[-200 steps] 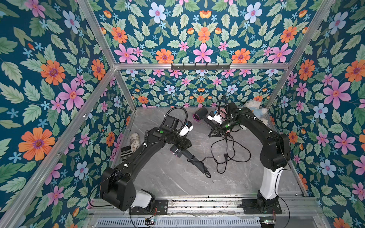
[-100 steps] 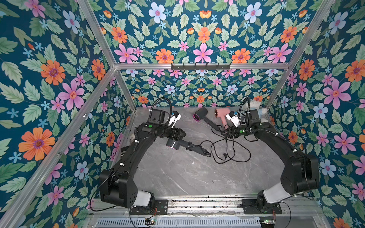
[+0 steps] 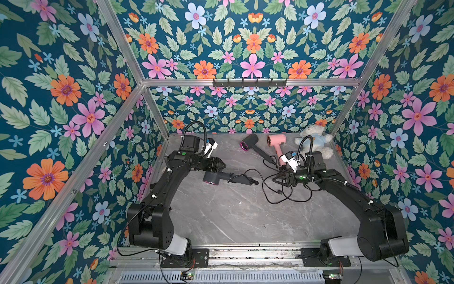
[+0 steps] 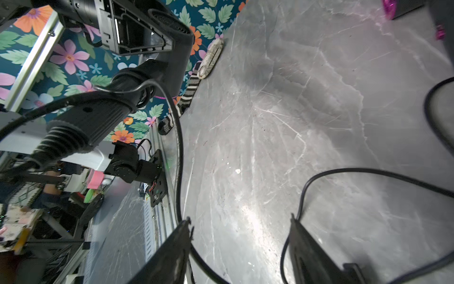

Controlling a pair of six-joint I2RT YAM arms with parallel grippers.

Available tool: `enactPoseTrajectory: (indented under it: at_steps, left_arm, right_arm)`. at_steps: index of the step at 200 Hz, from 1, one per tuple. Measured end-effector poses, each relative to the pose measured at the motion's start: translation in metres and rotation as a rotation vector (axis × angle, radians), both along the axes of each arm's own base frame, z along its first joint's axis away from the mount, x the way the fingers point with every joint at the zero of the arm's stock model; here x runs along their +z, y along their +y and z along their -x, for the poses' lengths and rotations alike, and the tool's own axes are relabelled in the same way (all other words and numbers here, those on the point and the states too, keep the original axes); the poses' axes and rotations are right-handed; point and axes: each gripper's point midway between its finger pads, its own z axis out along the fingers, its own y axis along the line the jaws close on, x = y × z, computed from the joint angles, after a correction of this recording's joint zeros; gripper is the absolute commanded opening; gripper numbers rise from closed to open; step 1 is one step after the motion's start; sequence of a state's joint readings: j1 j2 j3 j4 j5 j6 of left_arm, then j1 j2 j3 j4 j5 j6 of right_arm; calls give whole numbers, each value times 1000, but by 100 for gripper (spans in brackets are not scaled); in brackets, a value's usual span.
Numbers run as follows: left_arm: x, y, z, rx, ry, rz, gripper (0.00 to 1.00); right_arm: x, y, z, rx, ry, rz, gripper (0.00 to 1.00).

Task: Wrap the cord around the hair dryer
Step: Wrap the power cord around the hair dryer.

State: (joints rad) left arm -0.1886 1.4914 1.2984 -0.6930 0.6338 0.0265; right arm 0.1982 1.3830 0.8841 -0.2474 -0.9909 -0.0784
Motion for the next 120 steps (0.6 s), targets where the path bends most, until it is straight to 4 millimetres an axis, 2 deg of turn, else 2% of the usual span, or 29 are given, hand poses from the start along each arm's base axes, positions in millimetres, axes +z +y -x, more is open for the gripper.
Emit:
enactPoseTrajectory:
  at_steps: [36, 70, 97, 120]
  left_arm:
    - [-2, 1, -4, 16, 8, 8, 0]
    - [1, 0, -7, 23, -2, 14, 0]
    - [-4, 1, -8, 24, 4, 12, 0]
    - [-9, 2, -9, 30, 20, 8, 0]
  right_arm:
    - [-18, 18, 11, 50, 36, -5, 62]
    - [-30, 20, 19, 51, 68, 0, 61]
    - [-27, 16, 20, 31, 40, 15, 64]
    - [-13, 8, 16, -15, -23, 30, 66]
